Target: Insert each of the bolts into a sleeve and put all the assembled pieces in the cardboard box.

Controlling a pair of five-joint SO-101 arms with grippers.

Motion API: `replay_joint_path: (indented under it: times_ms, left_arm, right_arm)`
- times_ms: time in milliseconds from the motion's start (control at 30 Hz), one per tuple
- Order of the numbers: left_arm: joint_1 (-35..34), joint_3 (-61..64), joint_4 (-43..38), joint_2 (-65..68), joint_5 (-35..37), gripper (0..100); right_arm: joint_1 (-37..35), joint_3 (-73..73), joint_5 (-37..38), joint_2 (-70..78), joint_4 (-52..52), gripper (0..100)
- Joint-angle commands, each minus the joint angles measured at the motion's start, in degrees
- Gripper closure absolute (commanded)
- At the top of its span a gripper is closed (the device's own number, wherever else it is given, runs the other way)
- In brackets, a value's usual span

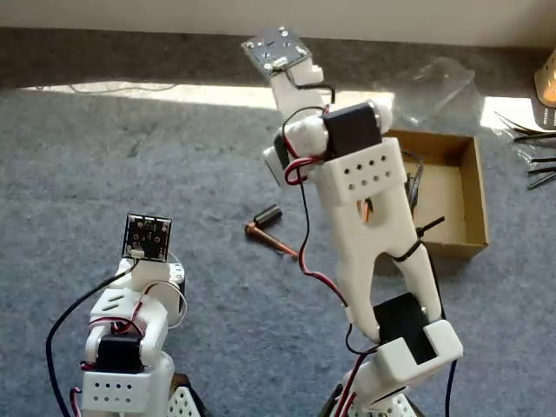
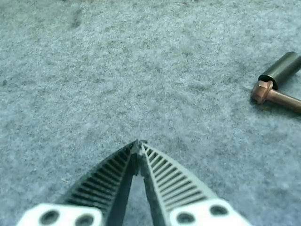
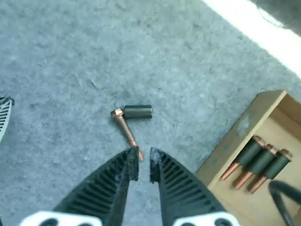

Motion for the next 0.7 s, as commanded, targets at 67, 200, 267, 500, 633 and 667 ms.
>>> replay_joint_path:
  times_ms: [67, 200, 267, 500, 633, 667]
  left_arm:
    - [0.66, 1.27, 0.0, -0.66, -0.44, 98]
    - [0.66, 1.27, 0.0, -0.66, -0.44, 98]
    - [0.66, 1.27, 0.0, -0.66, -0.44, 98]
    - [0.66, 1.27, 0.0, -0.66, -0.44, 98]
    - [0.66, 1.27, 0.0, -0.66, -0.44, 98]
    - [0.66, 1.27, 0.0, -0.66, -0.44, 98]
  right_arm:
    - [-2.42, 8.22, -12.75, -2.51, -3.3, 96.4]
    - [-4.7, 14.99, -22.07, -2.51, -9.01, 96.4]
    - [-6.37, 17.8, -24.79, -2.51, -11.56, 96.4]
    - [-11.38, 25.27, -25.67, -2.59, -16.31, 96.4]
    - [-11.47, 25.89, -25.93, -2.51, -19.74, 96.7]
    - [-11.47, 25.89, -26.02, -2.51, -20.44, 96.7]
